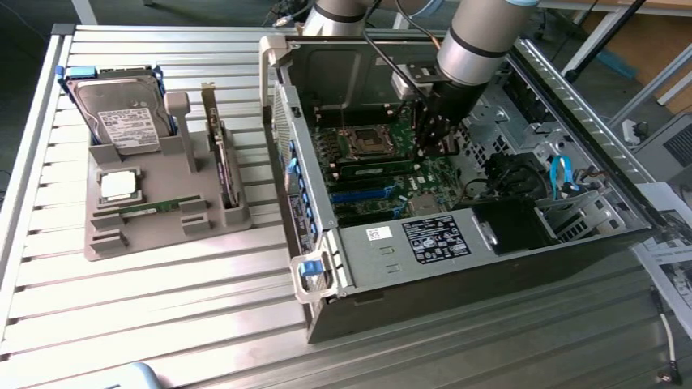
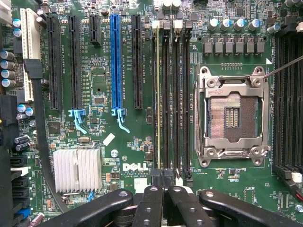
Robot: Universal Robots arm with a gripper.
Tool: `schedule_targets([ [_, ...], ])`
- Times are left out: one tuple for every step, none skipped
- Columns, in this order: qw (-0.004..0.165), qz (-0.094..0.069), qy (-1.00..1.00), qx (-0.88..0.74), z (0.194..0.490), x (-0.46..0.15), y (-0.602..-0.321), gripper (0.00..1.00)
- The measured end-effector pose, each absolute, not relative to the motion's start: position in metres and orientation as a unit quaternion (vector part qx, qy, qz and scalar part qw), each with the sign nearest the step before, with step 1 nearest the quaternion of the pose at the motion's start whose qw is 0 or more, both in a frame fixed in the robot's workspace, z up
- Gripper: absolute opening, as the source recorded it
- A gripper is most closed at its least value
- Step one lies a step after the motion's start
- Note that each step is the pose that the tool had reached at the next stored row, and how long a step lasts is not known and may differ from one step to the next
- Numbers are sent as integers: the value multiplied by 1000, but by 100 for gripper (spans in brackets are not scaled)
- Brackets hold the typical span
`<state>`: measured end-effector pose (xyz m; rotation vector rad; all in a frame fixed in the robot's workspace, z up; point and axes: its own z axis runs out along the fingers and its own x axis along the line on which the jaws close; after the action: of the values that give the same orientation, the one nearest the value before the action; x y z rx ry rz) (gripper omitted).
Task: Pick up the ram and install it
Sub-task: 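Press down the ram until it locks into place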
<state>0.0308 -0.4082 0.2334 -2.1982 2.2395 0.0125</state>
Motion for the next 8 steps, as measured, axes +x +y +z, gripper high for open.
schedule_targets([
  [2,4,714,-700,233,31,-408,11],
  [2,4,714,-700,233,31,-408,11],
  [2,4,714,-700,233,31,-408,11],
  [2,4,714,-700,233,31,-408,11],
  [2,4,714,-700,233,31,-408,11],
  [2,4,714,-700,233,31,-408,11],
  [2,4,714,-700,233,31,-408,11],
  [2,4,714,-700,233,31,-408,11],
])
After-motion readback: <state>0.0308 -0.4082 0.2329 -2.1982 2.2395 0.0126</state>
